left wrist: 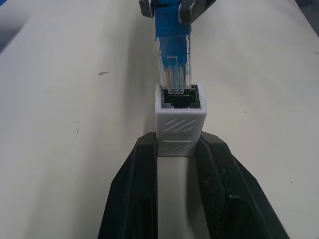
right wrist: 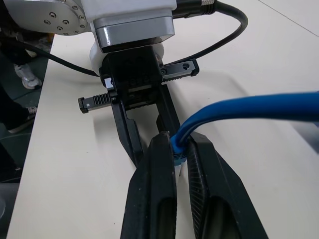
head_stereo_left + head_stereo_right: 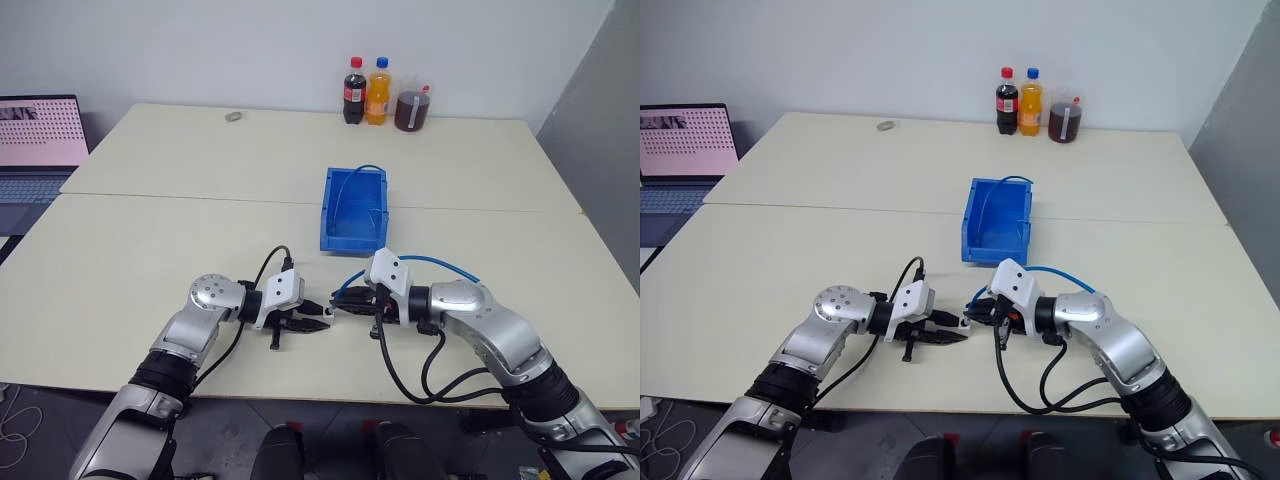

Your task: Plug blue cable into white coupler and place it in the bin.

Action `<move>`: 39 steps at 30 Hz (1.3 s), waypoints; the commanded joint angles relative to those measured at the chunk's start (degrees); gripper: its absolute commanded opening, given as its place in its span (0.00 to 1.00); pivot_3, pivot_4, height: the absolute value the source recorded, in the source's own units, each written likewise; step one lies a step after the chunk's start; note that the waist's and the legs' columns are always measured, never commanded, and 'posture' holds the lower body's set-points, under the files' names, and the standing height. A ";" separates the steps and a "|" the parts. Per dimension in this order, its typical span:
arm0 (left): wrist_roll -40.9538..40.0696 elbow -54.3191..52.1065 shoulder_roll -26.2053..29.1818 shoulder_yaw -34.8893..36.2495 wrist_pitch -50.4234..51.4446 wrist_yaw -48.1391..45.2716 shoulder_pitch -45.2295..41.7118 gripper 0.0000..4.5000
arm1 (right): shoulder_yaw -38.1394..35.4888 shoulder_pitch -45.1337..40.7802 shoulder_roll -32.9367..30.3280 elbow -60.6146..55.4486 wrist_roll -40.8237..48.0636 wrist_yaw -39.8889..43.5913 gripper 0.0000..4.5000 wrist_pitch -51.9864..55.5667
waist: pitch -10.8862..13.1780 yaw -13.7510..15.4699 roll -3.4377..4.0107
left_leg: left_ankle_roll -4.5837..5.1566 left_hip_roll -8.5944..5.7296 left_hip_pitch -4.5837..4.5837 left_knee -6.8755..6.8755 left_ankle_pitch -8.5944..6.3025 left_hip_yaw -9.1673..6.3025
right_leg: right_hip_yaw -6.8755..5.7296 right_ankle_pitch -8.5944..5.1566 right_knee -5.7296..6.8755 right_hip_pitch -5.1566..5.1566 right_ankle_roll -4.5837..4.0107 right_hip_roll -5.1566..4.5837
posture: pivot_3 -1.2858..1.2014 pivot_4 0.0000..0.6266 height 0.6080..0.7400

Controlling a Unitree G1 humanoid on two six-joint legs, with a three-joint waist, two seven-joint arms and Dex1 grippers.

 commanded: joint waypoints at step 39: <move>2.43 -0.76 0.60 -2.52 2.28 -0.44 1.31 0.17 | 11.17 -8.10 -0.01 7.51 -9.00 12.44 0.01 5.65 | -0.61 0.01 0.13 | 0.00 0.00 0.07 0.00 0.00 0.01 | -0.01 -0.01 0.00 0.05 -0.04 0.00 | 0.52 0.24 1.00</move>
